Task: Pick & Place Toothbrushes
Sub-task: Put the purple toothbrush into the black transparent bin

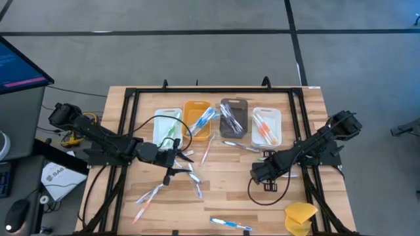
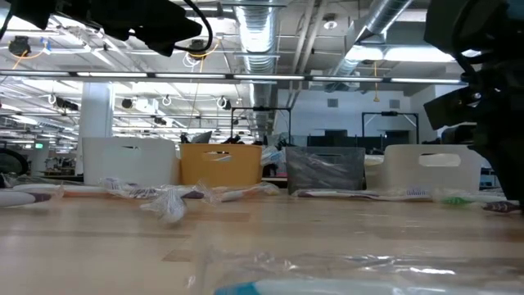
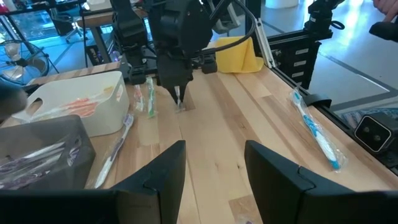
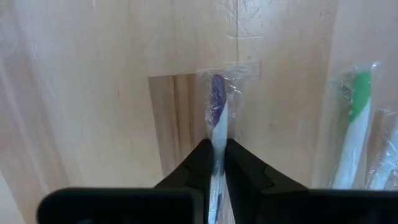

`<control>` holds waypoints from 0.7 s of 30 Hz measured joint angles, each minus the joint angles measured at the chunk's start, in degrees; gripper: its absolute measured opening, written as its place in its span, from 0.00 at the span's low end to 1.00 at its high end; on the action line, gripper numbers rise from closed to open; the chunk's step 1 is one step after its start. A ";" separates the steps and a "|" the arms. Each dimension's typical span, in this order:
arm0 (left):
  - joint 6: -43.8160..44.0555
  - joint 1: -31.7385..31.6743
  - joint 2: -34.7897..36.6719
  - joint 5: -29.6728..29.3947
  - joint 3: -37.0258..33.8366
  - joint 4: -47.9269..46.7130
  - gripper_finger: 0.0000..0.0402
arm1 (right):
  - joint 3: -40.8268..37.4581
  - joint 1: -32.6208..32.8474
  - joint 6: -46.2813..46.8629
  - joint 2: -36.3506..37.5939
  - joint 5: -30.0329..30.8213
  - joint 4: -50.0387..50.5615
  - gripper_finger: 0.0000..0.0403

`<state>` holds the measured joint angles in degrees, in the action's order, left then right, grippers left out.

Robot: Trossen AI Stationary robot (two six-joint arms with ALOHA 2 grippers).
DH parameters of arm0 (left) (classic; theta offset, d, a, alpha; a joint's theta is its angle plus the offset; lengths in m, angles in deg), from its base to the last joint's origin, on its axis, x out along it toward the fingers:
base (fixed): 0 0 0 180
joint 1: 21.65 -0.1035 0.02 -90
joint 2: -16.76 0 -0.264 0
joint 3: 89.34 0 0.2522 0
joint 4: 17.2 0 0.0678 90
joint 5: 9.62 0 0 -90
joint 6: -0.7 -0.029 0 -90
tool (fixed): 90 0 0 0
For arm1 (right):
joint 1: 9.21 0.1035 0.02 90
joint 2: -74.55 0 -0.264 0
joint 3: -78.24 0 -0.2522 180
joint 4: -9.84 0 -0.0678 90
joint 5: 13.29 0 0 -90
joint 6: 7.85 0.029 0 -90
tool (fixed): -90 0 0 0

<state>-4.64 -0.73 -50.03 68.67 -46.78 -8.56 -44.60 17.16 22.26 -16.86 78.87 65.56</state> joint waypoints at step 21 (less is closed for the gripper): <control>0.00 0.00 0.00 0.00 0.00 0.00 0.39 | 5.02 0.59 0.98 -0.31 -0.31 1.48 0.02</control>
<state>-4.64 -0.73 -50.03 68.67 -46.78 -8.56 -39.58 17.75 23.24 -17.17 78.55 67.04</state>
